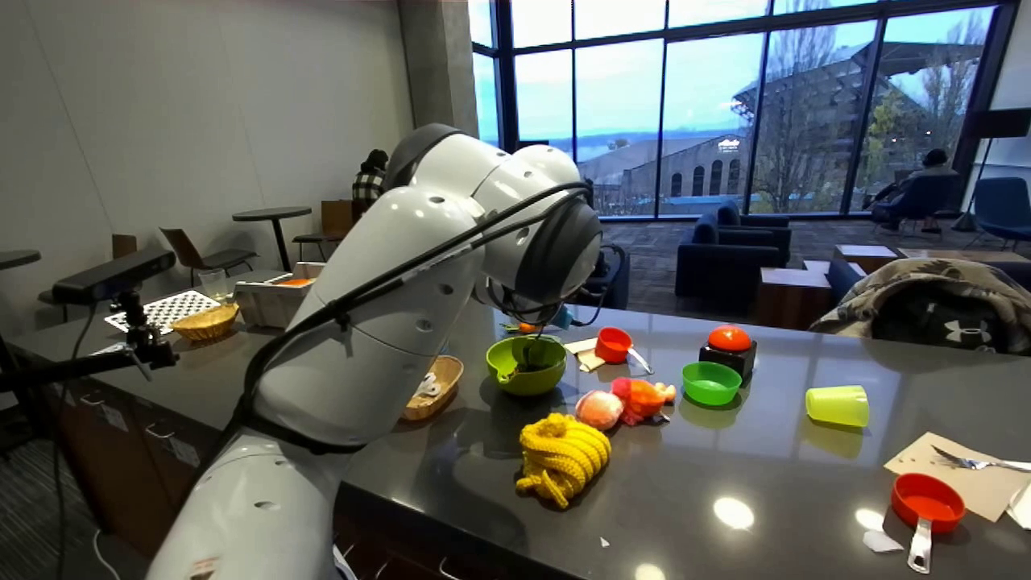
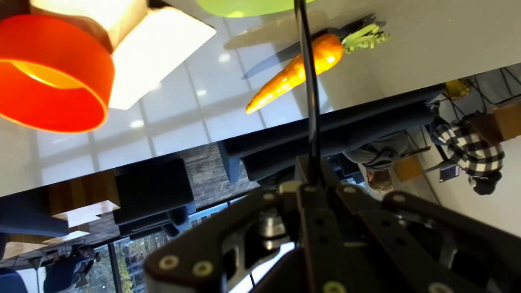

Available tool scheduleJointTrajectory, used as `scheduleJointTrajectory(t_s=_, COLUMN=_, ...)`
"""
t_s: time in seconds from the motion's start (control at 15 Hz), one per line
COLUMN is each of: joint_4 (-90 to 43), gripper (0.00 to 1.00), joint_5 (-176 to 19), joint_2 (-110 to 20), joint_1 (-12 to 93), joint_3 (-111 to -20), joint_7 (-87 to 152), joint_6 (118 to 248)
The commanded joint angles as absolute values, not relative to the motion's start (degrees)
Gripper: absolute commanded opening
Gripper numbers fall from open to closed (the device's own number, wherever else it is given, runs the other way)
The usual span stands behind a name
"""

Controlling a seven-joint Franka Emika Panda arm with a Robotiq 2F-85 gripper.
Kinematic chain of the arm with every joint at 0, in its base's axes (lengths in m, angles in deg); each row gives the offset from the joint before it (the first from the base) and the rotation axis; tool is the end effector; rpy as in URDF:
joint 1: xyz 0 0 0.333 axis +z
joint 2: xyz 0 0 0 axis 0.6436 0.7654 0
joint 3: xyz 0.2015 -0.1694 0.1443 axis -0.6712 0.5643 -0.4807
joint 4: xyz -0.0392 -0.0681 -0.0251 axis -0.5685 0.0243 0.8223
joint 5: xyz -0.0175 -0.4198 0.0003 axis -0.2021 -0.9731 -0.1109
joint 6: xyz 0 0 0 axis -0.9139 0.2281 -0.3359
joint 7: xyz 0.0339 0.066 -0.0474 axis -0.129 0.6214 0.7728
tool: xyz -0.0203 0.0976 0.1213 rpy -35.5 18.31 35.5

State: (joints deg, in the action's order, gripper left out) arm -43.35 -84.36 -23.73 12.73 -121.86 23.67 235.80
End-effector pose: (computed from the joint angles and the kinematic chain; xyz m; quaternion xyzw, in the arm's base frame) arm 0.6701 0.2598 0.3006 -0.8703 -0.1422 -0.3990 0.2512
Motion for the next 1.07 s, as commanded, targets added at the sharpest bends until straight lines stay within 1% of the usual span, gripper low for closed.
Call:
scheduleJointTrajectory(t_s=0.0, joint_4=-43.9, gripper=0.01, joint_5=-84.28, joint_2=-23.19, joint_1=13.42, joint_3=-123.79, joint_7=23.96, joint_6=235.52)
scheduleJointTrajectory(t_s=0.33, joint_4=-48.06, gripper=0.01, joint_5=-84.47, joint_2=-23.64, joint_1=11.39, joint_3=-126.4, joint_7=23.9, joint_6=236.35)
scheduleJointTrajectory(t_s=0.53, joint_4=-51.1, gripper=0.01, joint_5=-84.51, joint_2=-24.25, joint_1=8.45, joint_3=-127.7, joint_7=23.9, joint_6=236.85)
scheduleJointTrajectory(t_s=1.0, joint_4=-53.06, gripper=0.01, joint_5=-84.51, joint_2=-24.64, joint_1=2.82, joint_3=-127.92, joint_7=23.75, joint_6=238.0)
